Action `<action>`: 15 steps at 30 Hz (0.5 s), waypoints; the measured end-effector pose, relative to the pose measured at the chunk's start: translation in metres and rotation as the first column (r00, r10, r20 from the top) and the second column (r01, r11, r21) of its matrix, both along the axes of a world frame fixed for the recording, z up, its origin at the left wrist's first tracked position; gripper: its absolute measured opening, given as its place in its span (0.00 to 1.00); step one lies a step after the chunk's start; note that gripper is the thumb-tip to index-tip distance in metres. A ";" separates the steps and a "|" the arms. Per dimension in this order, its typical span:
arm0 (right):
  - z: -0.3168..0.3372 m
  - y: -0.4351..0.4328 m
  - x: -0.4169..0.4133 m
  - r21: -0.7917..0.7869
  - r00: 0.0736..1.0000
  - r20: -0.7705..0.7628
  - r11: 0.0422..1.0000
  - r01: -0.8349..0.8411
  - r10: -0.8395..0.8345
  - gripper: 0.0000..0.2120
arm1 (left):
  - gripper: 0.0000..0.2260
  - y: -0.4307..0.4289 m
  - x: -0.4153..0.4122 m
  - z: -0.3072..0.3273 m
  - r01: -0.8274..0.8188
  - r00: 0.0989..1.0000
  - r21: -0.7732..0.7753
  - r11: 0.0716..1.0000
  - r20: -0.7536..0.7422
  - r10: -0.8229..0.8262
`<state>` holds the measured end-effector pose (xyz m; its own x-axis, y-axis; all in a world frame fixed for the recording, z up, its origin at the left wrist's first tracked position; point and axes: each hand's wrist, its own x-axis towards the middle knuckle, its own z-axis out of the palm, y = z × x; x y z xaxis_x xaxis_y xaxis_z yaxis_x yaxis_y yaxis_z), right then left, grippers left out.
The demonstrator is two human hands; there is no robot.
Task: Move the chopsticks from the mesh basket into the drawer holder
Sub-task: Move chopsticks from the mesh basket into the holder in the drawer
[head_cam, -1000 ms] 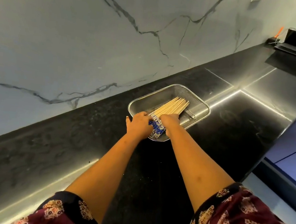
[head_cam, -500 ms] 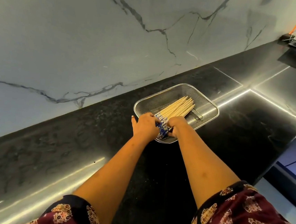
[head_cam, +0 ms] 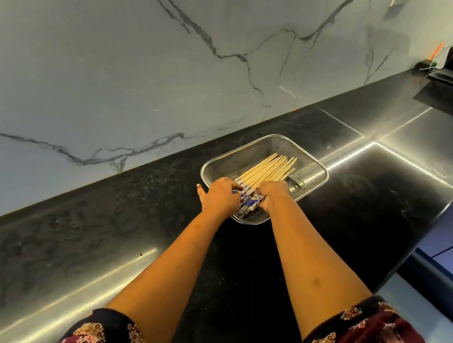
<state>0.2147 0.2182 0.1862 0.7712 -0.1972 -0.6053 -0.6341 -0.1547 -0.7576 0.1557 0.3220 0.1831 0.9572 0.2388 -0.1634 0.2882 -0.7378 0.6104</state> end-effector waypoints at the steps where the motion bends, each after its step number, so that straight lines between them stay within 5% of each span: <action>1: 0.001 -0.001 -0.001 -0.001 1.000 0.002 1.000 -0.001 0.001 0.22 | 0.12 0.000 0.000 0.001 -0.008 1.000 -0.018 1.000 -0.007 0.008; 8: -0.003 -0.002 -0.001 0.135 0.999 -0.026 0.990 0.047 -0.044 0.17 | 0.12 -0.004 -0.002 0.008 0.030 0.996 -0.077 0.997 -0.079 -0.036; 15: 0.002 -0.002 -0.007 0.228 0.991 -0.022 0.964 0.134 -0.132 0.17 | 0.16 -0.011 -0.007 0.016 0.085 0.996 0.070 0.994 -0.029 -0.083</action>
